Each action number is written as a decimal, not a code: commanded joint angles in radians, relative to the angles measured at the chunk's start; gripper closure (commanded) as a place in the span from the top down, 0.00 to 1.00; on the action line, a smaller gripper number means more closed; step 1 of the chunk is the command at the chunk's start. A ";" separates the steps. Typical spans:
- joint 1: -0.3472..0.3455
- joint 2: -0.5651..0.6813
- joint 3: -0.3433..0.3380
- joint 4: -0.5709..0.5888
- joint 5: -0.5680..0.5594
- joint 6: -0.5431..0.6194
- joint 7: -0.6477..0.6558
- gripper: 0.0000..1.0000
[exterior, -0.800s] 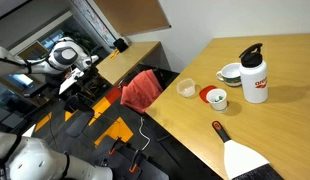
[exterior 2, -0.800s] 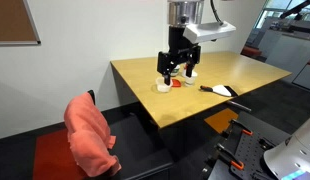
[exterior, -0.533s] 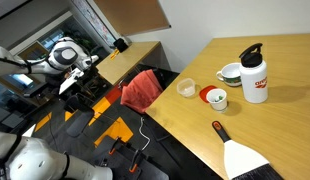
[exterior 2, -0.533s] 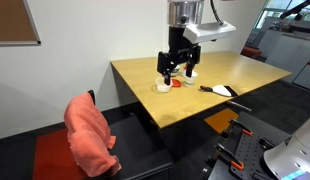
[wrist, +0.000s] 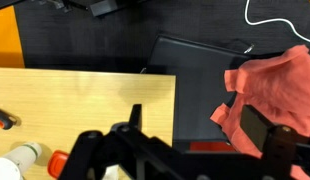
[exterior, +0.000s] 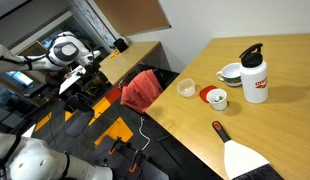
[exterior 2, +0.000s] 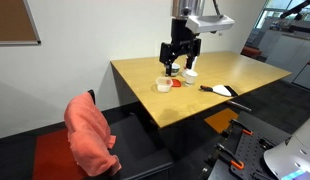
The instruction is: Move the candies from the white cup to the bowl and close it
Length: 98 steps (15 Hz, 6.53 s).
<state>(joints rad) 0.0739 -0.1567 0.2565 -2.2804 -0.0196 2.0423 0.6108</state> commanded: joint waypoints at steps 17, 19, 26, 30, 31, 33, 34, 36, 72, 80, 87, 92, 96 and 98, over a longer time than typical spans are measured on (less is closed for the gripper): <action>-0.159 0.070 -0.349 0.104 -0.076 0.060 -0.641 1.00; -0.180 0.121 -0.367 0.144 -0.081 0.122 -0.590 1.00; -0.248 0.335 -0.434 0.283 -0.086 0.272 -0.680 1.00; -0.315 0.463 -0.448 0.367 -0.031 0.287 -0.798 1.00; -0.334 0.490 -0.449 0.388 -0.024 0.280 -0.822 1.00; -0.374 0.531 -0.456 0.425 -0.017 0.269 -0.864 1.00; -0.388 0.551 -0.462 0.443 -0.021 0.263 -0.873 1.00; -0.383 0.529 -0.462 0.405 -0.038 0.280 -0.844 1.00; -0.515 0.959 -0.338 0.651 0.067 0.512 -0.904 0.63; -0.502 0.967 -0.346 0.670 0.058 0.506 -0.894 0.02; -0.432 0.834 -0.423 0.562 0.037 0.466 -0.773 0.01; -0.364 0.682 -0.435 0.480 0.015 0.384 -0.717 0.01; -0.321 0.571 -0.396 0.413 0.040 0.352 -0.726 0.01; -0.305 0.523 -0.366 0.372 0.062 0.360 -0.745 0.01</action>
<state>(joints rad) -0.2531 0.4727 -0.1393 -1.8124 0.0221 2.4143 -0.1315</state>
